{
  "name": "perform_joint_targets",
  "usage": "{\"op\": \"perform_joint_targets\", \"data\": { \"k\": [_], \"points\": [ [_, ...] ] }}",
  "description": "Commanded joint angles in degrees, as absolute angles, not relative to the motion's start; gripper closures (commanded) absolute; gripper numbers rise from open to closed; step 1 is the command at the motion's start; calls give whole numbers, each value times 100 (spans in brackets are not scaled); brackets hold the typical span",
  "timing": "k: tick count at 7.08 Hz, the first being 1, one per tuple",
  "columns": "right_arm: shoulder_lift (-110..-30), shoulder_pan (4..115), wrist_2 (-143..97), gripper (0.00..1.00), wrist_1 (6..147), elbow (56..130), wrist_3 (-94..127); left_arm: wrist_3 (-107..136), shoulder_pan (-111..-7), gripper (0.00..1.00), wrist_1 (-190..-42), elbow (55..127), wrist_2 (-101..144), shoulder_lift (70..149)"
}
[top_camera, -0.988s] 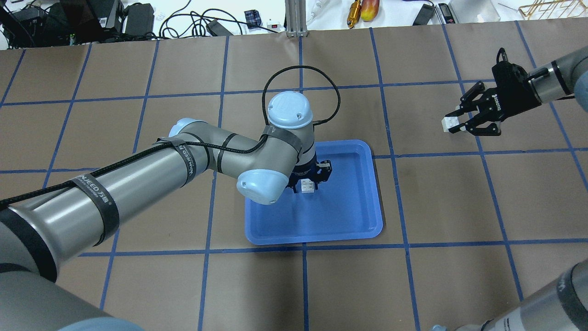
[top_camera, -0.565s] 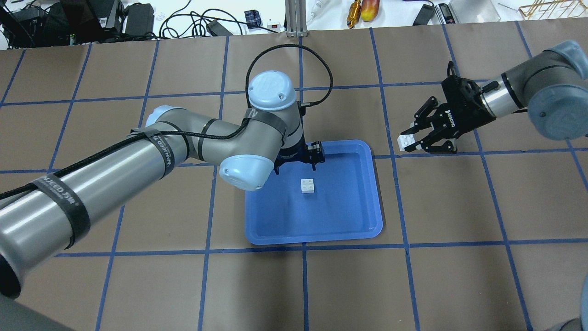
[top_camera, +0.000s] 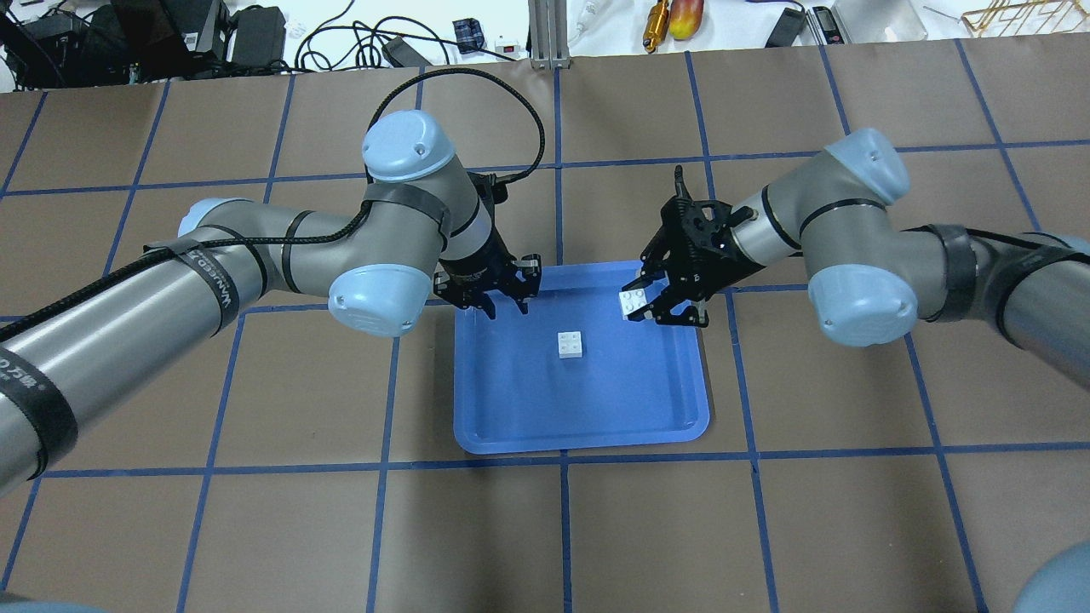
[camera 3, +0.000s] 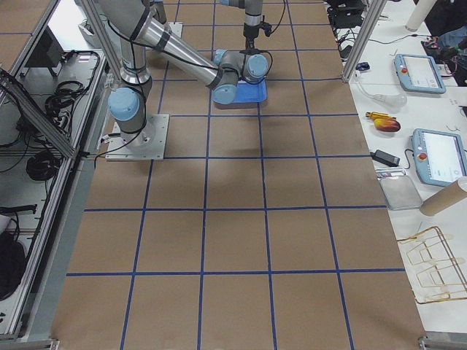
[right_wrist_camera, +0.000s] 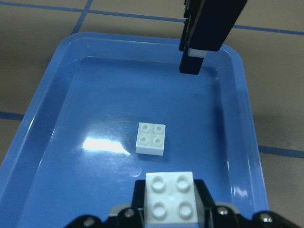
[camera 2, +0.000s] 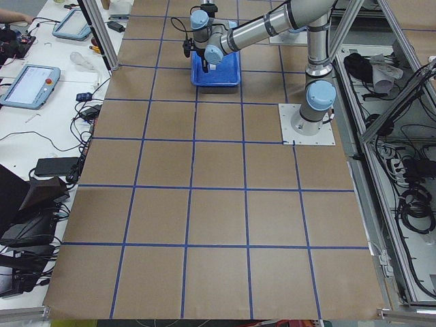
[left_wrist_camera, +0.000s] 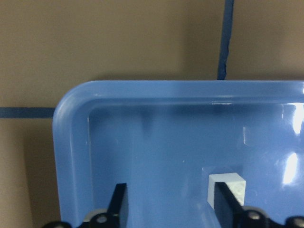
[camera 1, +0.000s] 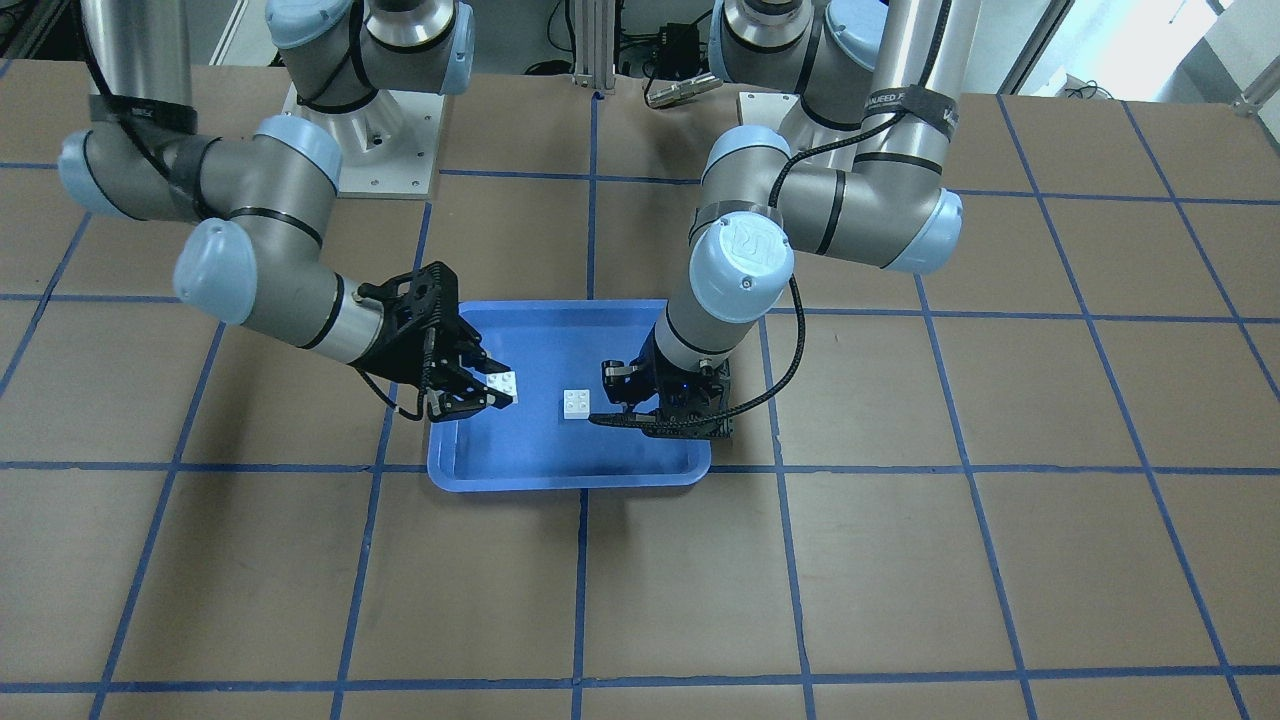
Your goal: Assemble white blocks and place on blue tray
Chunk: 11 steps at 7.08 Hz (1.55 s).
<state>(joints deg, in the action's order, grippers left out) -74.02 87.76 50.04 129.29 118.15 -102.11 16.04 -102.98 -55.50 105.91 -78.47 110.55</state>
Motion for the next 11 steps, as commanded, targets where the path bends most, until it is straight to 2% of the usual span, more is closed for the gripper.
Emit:
{"op": "perform_joint_targets", "data": {
  "k": [1,6,7,8,9,11],
  "points": [
    [-6936,9131,5019,99,14496,12233,-9337,1984,-10353,99,-5398,10731,-7796,11231],
    [-6768,9255,5045,98,14713,12287,-9237,2039,-10521,99,-5160,10767,-7805,11355],
    [-6768,9255,5045,86,14713,12287,-9220,2039,-10529,99,-5159,10775,-7805,11355],
    [-6759,9255,5010,11,14695,12296,-8819,2039,-10529,99,-5159,10767,-7805,11355],
    [-6767,9255,5036,0,14739,12287,-8433,2039,-10529,99,-5159,10775,-7805,11355],
    [-6750,9255,5045,0,14810,12296,-8385,2039,-10538,99,-5159,10775,-7805,11355]
  ]
}}
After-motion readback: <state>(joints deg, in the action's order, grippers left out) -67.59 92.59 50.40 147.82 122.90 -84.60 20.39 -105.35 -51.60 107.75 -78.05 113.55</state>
